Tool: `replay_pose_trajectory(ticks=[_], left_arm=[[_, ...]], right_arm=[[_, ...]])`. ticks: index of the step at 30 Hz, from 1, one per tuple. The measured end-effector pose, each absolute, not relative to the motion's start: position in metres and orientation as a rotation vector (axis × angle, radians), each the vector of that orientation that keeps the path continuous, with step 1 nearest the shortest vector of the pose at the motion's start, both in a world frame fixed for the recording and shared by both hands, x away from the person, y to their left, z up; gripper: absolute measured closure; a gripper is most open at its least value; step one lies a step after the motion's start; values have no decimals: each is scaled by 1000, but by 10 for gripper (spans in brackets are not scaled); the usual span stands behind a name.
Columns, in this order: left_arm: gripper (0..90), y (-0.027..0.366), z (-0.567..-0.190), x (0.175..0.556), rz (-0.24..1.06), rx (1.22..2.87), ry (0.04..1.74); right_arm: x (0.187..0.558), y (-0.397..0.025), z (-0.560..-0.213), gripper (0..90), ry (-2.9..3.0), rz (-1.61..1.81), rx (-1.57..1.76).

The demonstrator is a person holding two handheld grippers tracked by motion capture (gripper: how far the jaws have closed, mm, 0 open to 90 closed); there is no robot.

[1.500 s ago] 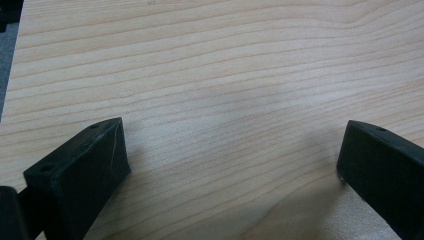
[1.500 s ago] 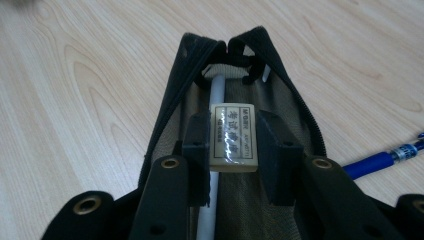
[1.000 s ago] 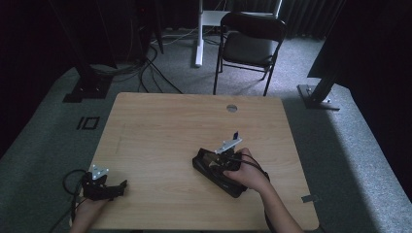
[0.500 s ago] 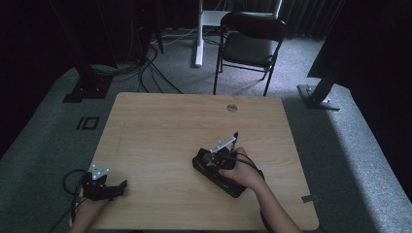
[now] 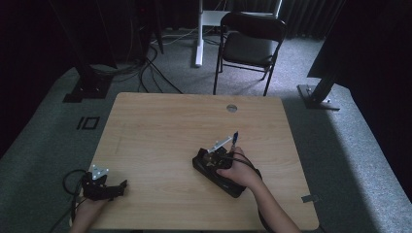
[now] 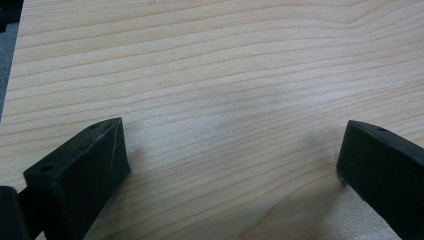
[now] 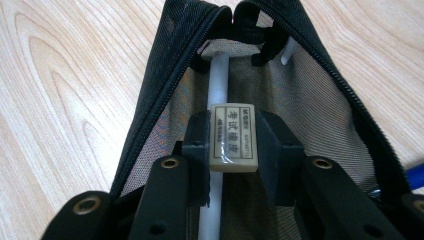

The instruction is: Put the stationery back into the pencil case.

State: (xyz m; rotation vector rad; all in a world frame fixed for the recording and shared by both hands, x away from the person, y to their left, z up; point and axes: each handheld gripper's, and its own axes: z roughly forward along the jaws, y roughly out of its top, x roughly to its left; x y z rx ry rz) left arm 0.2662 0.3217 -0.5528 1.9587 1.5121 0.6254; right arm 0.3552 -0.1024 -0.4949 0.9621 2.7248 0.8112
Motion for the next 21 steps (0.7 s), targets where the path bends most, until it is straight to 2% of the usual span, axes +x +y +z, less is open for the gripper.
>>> replay_pose_trajectory(ticks=[10,21], left_arm=[[3,322,-553,266,625,1959,1512],[3,322,-553,266,625,1959,1512]], right_arm=[[355,-104,-493,646,2722,821,983],[351,-112,-476,648,2687,888,953]])
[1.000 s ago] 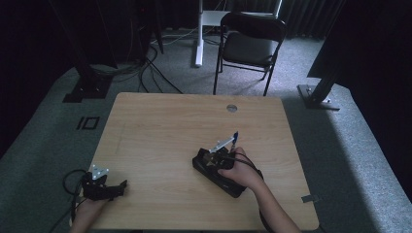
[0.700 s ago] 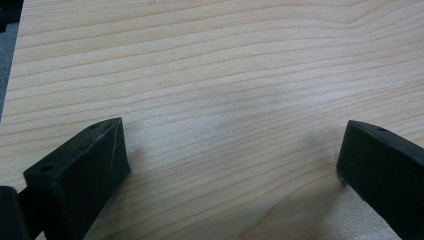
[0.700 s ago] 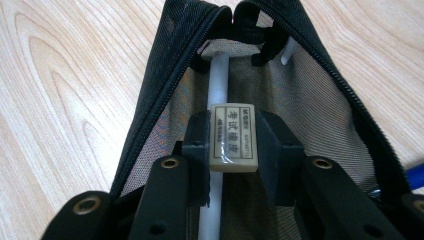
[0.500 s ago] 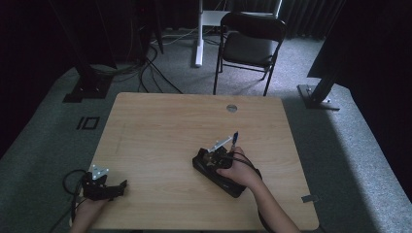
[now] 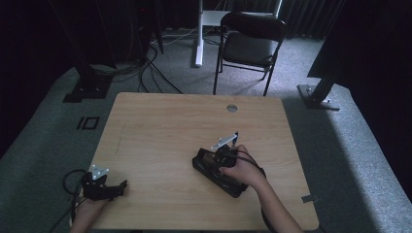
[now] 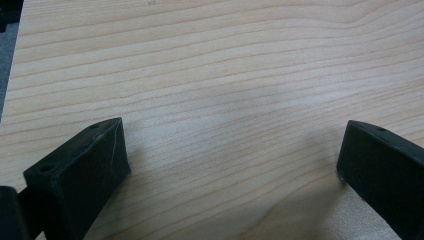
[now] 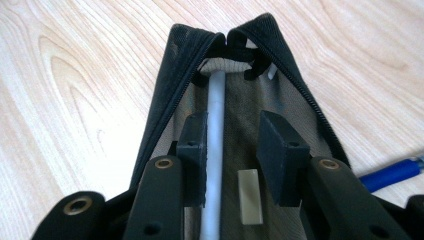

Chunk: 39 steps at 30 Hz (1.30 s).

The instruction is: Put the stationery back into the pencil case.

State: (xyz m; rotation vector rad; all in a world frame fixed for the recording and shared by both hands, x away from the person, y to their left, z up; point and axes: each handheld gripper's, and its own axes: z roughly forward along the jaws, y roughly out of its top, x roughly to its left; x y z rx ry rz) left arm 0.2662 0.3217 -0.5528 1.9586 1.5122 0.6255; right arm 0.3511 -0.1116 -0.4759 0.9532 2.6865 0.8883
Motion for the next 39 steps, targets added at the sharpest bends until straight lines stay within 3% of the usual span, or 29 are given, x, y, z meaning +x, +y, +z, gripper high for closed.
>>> replay_pose_trajectory(ticks=[23,39], left_arm=[[3,322,-553,266,626,1960,1511],[3,322,-553,266,626,1959,1512]], right_arm=[[347,-139,-443,640,2538,1079,951],[359,-157,-446,631,2390,1137,1097]])
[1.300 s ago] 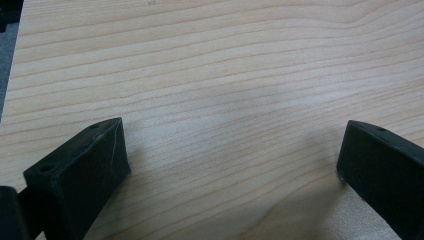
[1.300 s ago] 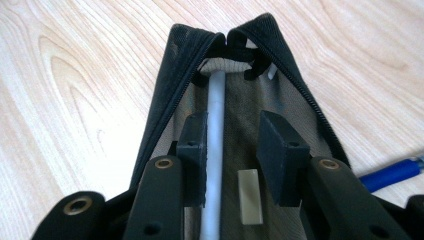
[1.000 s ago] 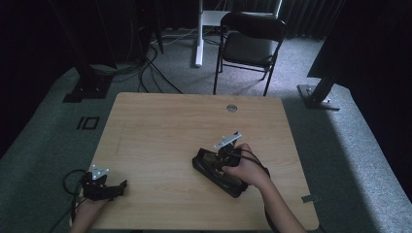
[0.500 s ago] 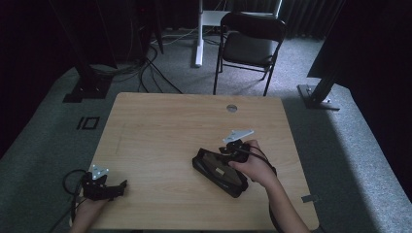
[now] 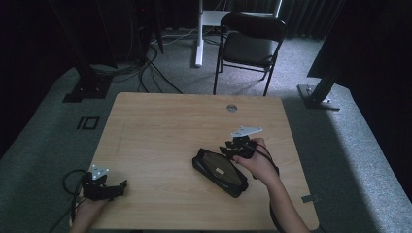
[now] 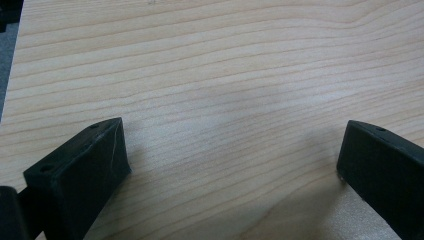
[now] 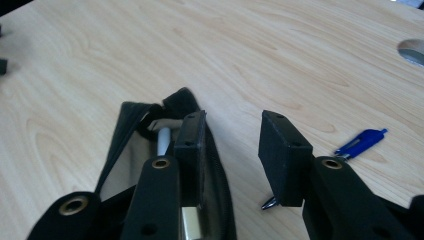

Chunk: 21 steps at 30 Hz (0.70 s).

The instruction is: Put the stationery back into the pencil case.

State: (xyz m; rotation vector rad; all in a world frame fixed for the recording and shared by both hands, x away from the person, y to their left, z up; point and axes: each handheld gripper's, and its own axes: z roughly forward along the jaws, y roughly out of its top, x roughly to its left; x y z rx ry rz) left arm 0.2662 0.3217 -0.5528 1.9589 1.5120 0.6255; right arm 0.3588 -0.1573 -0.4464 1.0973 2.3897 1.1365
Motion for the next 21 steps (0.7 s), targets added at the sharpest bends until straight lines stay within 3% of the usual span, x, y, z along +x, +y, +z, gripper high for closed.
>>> replay_pose_trajectory(ticks=[21], left_arm=[[3,322,-553,266,626,1958,1512]], right_arm=[[385,-181,-475,582,2203,1121,1342]])
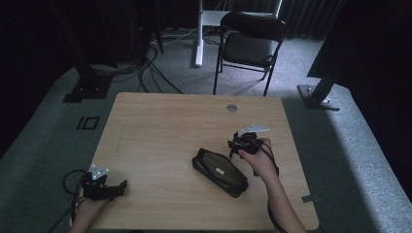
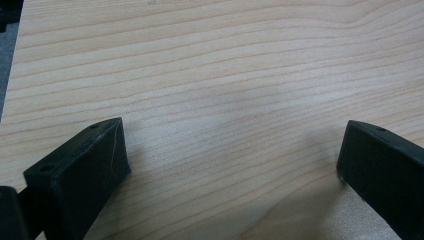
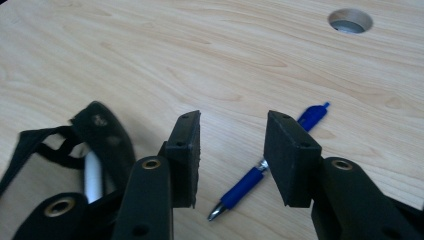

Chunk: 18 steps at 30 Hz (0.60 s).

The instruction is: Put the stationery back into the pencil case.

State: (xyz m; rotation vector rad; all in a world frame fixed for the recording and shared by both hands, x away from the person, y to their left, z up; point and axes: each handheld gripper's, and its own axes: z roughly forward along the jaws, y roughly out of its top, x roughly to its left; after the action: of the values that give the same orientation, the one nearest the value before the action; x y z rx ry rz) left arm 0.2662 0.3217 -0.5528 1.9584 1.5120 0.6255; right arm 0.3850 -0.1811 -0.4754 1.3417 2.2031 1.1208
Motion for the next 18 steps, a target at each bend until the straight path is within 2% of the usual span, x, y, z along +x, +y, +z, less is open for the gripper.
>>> replay_pose_trajectory(ticks=[9,18], left_arm=[[3,322,-553,266,625,1959,1512],[3,322,-553,266,626,1959,1512]], right_arm=[[396,-188,-491,579,2180,1071,1419],[407,-191,-507,533,2162,1048,1507]])
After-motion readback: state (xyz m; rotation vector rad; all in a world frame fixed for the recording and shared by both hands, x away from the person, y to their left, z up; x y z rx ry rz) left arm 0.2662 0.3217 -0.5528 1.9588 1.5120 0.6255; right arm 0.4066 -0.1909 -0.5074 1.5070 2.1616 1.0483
